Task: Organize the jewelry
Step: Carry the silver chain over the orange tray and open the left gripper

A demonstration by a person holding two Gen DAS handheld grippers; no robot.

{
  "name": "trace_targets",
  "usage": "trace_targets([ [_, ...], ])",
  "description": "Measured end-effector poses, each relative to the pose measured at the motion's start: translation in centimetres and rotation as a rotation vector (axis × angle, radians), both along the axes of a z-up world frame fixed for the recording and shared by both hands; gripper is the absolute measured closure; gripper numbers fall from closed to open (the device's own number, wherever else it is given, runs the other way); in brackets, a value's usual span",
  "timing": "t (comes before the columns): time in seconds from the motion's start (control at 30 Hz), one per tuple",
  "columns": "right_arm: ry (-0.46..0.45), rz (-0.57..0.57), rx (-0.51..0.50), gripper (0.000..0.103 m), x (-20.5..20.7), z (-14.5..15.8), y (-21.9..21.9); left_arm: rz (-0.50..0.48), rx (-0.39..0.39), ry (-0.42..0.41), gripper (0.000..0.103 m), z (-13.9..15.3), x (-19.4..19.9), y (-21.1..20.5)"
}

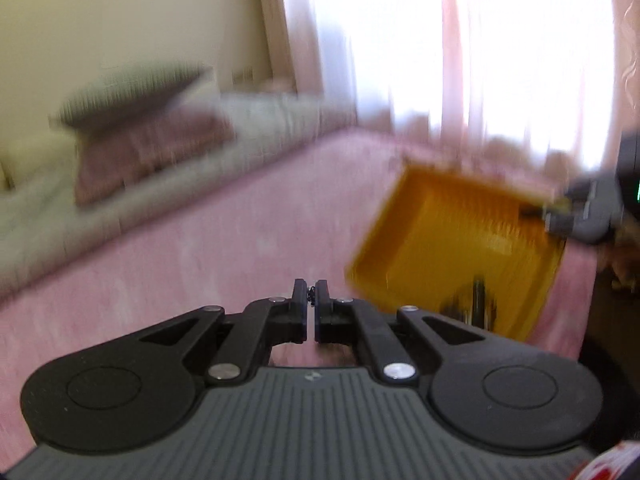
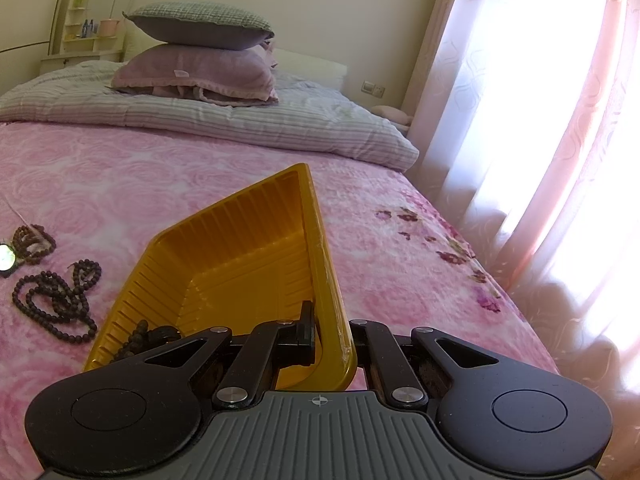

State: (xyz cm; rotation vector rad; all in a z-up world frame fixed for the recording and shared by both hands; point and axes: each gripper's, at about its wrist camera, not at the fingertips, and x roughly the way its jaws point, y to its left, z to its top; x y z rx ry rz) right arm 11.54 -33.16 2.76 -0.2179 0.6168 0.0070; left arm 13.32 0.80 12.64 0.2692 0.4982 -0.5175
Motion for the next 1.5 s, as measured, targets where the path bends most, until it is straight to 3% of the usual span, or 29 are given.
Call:
trace_targets([
  [0.2, -0.002, 0.004, 0.005, 0.097, -0.1, 0.1, 0.0, -0.004, -0.050, -0.172, 0.101, 7.5, 1.0, -0.7],
  [0.37, -0.006, 0.006, 0.006, 0.097, -0.2, 0.2, -0.1, -0.003, -0.072, -0.188, 0.101, 9.0, 1.8, -1.8],
  [0.97, 0.002, 0.002, 0.017, 0.097, 0.1, -0.1, -0.3, -0.226, -0.053, -0.015, 0.100, 2.2, 5.3, -14.9],
  [1.23, 0.002, 0.001, 0.020, 0.097, 0.2, -0.2, -0.3, -0.256, -0.016, 0.082, 0.100, -1.9, 7.2, -18.4],
  [1.5, 0.002, 0.000, 0.024, 0.097, 0.2, -0.3, -0.3, -0.268, -0.017, 0.142, 0.100, -3.4, 8.3, -19.8],
])
